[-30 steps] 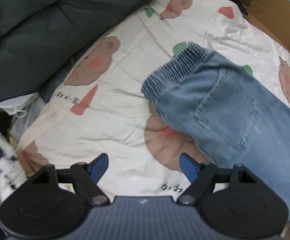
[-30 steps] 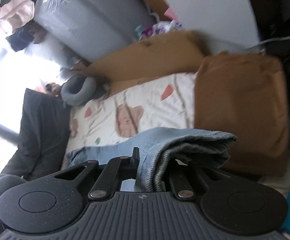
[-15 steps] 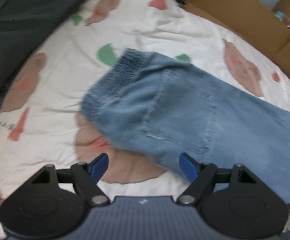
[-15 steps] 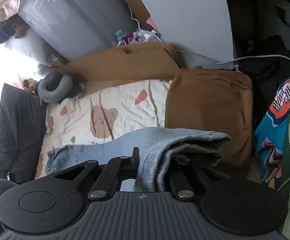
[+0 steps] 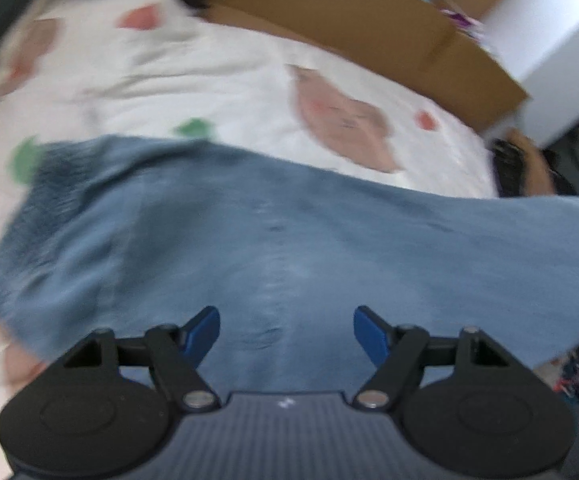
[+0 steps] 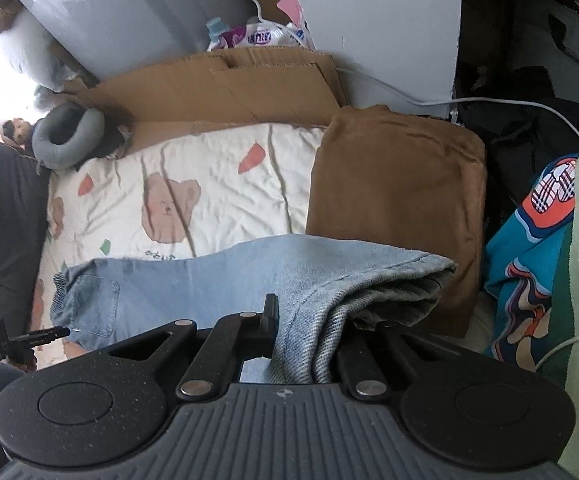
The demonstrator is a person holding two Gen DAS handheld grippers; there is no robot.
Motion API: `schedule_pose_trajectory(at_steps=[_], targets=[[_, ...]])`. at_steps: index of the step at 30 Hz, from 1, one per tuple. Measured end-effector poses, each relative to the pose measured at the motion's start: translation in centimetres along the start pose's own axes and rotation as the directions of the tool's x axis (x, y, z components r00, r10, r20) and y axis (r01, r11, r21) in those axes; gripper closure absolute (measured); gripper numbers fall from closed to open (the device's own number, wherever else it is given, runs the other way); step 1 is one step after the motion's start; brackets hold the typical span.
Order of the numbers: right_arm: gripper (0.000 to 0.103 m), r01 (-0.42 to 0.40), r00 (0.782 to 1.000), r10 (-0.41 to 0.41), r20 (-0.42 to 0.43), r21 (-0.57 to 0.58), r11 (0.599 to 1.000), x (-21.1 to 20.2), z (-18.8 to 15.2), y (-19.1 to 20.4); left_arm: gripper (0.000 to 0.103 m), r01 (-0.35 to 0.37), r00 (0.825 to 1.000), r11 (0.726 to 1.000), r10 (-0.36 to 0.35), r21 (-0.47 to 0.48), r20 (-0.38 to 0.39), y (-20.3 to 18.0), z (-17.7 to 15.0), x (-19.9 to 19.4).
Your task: Fold clothes
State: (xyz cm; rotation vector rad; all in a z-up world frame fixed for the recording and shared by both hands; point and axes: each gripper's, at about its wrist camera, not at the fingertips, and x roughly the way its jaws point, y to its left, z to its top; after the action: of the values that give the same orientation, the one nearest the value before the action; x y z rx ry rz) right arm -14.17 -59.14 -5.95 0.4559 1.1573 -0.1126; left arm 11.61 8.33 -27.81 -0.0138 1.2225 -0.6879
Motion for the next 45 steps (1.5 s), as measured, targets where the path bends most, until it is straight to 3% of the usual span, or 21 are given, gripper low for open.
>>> schedule_pose_trajectory(at_steps=[3,12,13,16,28,31,36,41,45], targets=[[0.098,0.029,1.0,-0.029,-0.01,-0.001,1.0,0.0,0.3,0.9,0.033,0.09,0.996,0.995,-0.089,0.05,-0.024,-2.0,1.0,2.3],[0.098,0.062,0.998,-0.063,-0.024,-0.016,0.998,-0.1,0.7,3.5,0.038,0.231,0.971,0.967,-0.223,0.105,-0.082,-6.4,2.0,9.1],[0.098,0.067,0.997,-0.068,-0.025,-0.012,0.998,-0.2,0.6,3.7,0.042,0.245,0.968,0.965,-0.236,0.098,-0.088,-6.9,2.1,10.0],[0.098,0.086,0.996,-0.086,-0.024,0.002,0.996,-0.5,0.2,4.3,0.063,0.308,0.945,0.946,-0.293,0.098,-0.147,-8.6,1.9,12.9],[0.098,0.132,0.991,-0.131,-0.03,0.032,0.991,-0.1,-0.2,6.3,0.068,0.47,0.861,0.862,-0.401,0.189,-0.314,-14.4,-1.1,19.2],[0.098,0.142,0.989,-0.141,-0.034,0.034,0.989,0.0,-0.2,6.8,0.068,0.479,0.855,0.859,-0.409,0.183,-0.317,-15.5,-1.4,20.2],[0.098,0.144,0.989,-0.143,-0.034,0.023,0.989,0.2,0.0,8.4,0.069,0.479,0.861,0.85,-0.405,0.221,-0.308,-17.6,-1.3,21.6],[0.098,0.132,0.99,-0.132,-0.042,0.005,0.991,0.4,0.2,9.8,0.088,0.454,0.877,0.862,-0.387,0.225,-0.286,-18.3,0.6,22.9],[0.098,0.13,0.991,-0.129,-0.043,0.007,0.992,0.6,0.2,10.1,0.099,0.415,0.897,0.89,-0.366,0.187,-0.247,-17.6,3.2,24.1]])
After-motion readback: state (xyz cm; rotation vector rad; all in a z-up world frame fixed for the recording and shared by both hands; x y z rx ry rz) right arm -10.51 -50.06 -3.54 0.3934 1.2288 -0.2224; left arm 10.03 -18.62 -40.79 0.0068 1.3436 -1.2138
